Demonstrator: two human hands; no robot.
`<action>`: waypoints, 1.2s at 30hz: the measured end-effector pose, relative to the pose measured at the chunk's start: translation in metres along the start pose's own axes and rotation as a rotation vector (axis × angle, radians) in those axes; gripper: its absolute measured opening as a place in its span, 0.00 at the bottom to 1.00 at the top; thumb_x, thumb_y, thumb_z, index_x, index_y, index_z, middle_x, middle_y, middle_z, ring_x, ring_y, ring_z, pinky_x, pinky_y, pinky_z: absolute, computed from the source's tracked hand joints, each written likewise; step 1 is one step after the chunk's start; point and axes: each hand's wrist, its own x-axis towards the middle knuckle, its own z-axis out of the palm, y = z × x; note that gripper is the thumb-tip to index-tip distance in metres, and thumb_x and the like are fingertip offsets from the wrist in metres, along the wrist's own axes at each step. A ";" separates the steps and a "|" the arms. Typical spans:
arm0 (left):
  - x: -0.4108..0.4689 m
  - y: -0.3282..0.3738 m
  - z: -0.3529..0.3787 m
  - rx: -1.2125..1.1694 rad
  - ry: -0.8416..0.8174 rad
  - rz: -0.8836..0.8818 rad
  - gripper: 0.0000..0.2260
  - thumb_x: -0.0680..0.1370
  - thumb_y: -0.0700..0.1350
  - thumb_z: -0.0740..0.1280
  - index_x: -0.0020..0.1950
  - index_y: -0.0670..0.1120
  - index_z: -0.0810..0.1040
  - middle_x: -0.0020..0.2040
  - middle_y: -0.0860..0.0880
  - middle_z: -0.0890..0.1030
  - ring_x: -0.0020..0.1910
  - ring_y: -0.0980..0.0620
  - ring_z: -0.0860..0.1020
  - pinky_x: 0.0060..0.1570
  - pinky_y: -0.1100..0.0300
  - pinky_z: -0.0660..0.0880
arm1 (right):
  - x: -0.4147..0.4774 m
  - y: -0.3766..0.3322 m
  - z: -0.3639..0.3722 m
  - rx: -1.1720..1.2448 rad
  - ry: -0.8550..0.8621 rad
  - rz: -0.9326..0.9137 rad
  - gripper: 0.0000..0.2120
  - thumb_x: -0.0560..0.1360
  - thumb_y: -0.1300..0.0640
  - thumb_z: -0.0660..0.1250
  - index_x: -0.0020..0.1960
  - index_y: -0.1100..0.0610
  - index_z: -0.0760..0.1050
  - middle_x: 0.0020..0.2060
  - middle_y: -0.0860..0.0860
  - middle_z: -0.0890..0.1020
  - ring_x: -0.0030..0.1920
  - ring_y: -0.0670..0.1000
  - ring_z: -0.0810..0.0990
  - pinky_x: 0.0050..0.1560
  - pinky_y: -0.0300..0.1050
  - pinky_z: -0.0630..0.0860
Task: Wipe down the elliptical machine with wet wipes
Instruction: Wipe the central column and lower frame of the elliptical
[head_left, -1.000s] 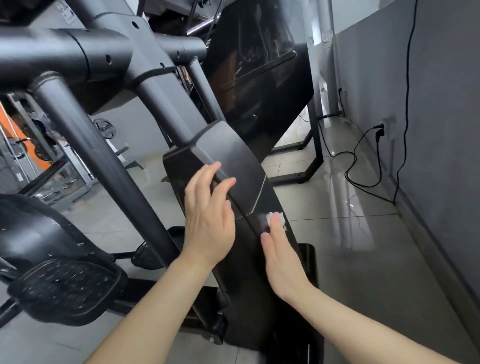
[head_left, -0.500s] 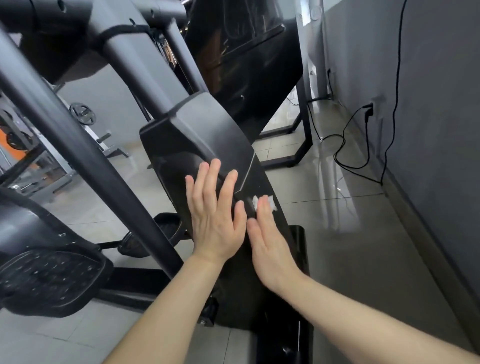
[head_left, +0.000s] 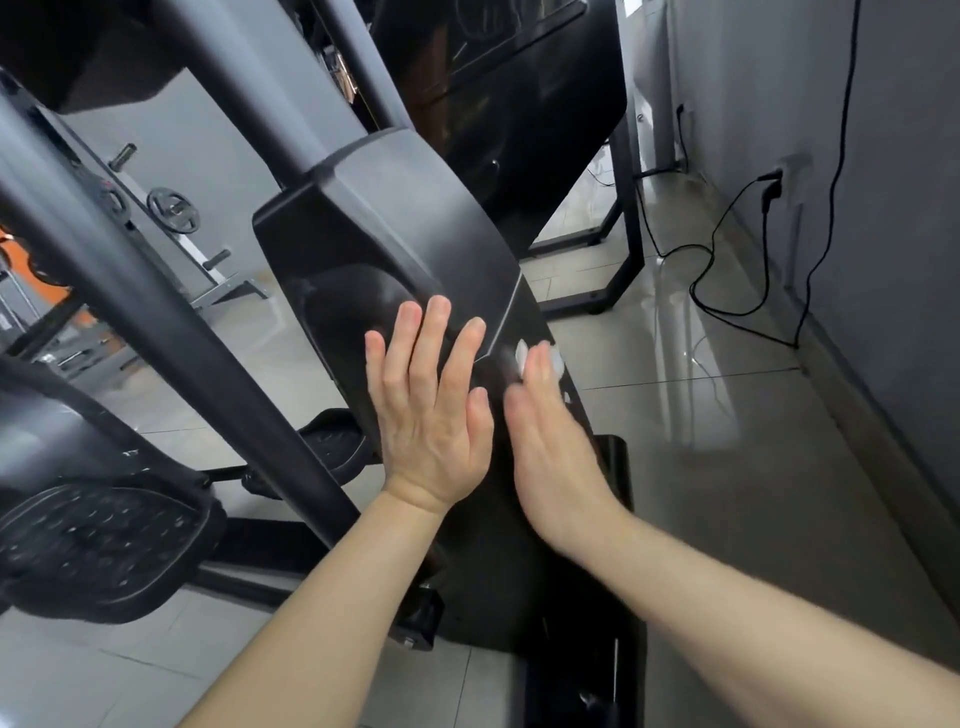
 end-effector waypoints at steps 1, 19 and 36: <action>0.000 0.000 0.001 0.004 0.011 0.002 0.23 0.81 0.44 0.57 0.76 0.43 0.67 0.78 0.41 0.62 0.82 0.43 0.53 0.78 0.37 0.49 | -0.017 0.001 -0.001 0.007 -0.024 -0.004 0.30 0.86 0.43 0.47 0.84 0.54 0.49 0.83 0.44 0.50 0.80 0.37 0.49 0.81 0.39 0.48; -0.002 0.005 -0.004 0.019 -0.026 -0.006 0.23 0.80 0.41 0.58 0.76 0.40 0.69 0.78 0.40 0.61 0.81 0.40 0.54 0.78 0.35 0.49 | 0.029 0.025 -0.011 -0.034 -0.024 0.008 0.33 0.83 0.34 0.40 0.84 0.45 0.42 0.82 0.40 0.42 0.79 0.36 0.38 0.82 0.50 0.41; -0.014 0.039 -0.039 -0.037 -0.258 -0.151 0.31 0.74 0.36 0.69 0.77 0.35 0.66 0.79 0.37 0.61 0.81 0.40 0.55 0.79 0.38 0.52 | -0.005 0.032 -0.011 -0.025 -0.018 0.080 0.28 0.87 0.43 0.44 0.84 0.48 0.45 0.83 0.43 0.47 0.80 0.38 0.42 0.82 0.51 0.46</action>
